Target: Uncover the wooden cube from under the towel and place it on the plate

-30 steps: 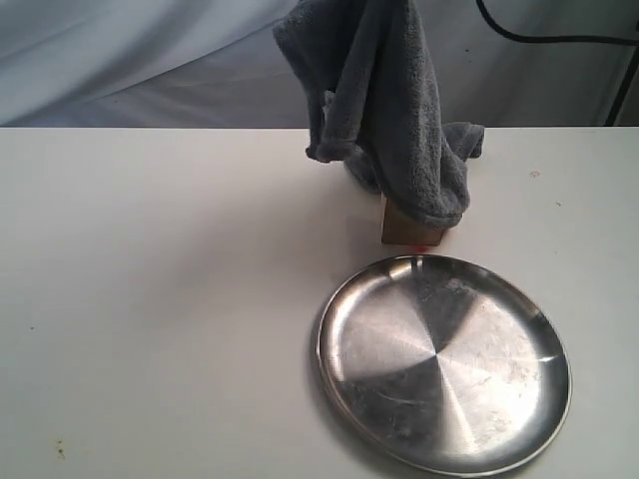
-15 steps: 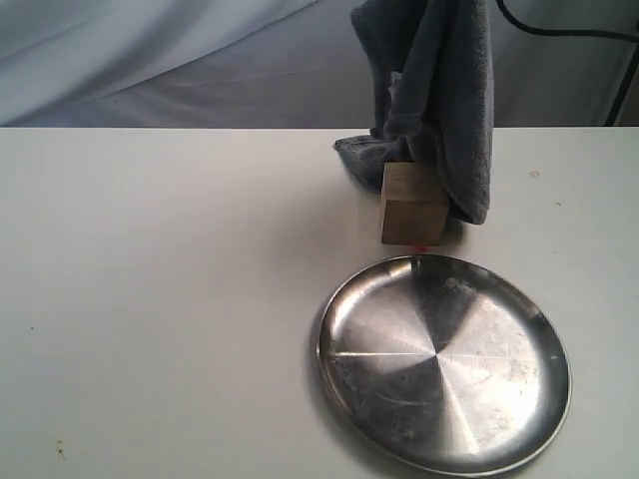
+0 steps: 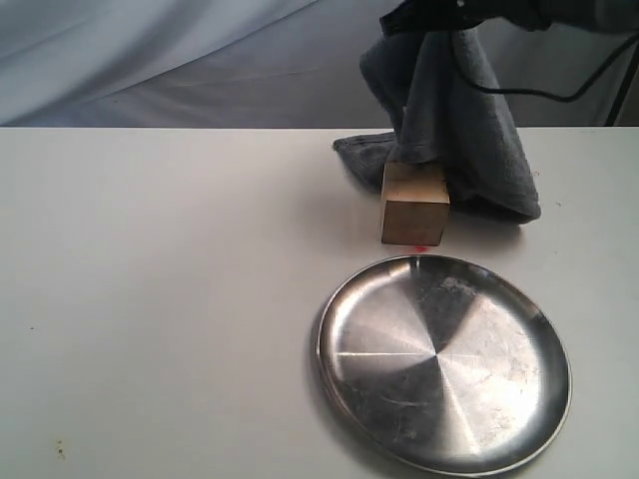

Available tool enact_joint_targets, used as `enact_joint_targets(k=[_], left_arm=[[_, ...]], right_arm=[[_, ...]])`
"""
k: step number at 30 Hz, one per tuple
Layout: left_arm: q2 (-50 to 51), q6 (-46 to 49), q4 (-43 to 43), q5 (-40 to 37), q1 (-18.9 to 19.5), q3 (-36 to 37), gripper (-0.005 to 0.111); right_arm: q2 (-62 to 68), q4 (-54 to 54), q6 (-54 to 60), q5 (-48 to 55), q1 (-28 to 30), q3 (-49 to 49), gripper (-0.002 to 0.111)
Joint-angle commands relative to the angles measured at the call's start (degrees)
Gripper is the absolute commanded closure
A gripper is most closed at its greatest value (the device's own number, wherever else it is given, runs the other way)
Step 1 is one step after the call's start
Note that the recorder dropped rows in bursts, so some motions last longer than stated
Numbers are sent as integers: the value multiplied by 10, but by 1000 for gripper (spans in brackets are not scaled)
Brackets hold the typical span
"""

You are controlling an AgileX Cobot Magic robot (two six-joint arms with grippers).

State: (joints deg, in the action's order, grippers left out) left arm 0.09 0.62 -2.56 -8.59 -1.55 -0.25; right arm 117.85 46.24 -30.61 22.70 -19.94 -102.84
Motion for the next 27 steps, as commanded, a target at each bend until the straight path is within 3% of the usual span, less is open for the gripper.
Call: enact_joint_targets(k=[1, 5, 16, 19, 27], left_arm=[[-1, -1, 0, 2, 0, 3, 105], [-1, -1, 0, 2, 0, 3, 105], [-1, -1, 0, 2, 0, 3, 105], [-1, -1, 0, 2, 0, 3, 105], [-1, -1, 0, 2, 0, 3, 105]], right_arm=[[41, 91, -97, -26, 5, 1, 108], [73, 116, -247, -38, 12, 1, 108], [111, 157, -253, 16, 18, 1, 107], [104, 154, -251, 24, 19, 1, 96], [41, 106, -245, 26, 17, 1, 51]])
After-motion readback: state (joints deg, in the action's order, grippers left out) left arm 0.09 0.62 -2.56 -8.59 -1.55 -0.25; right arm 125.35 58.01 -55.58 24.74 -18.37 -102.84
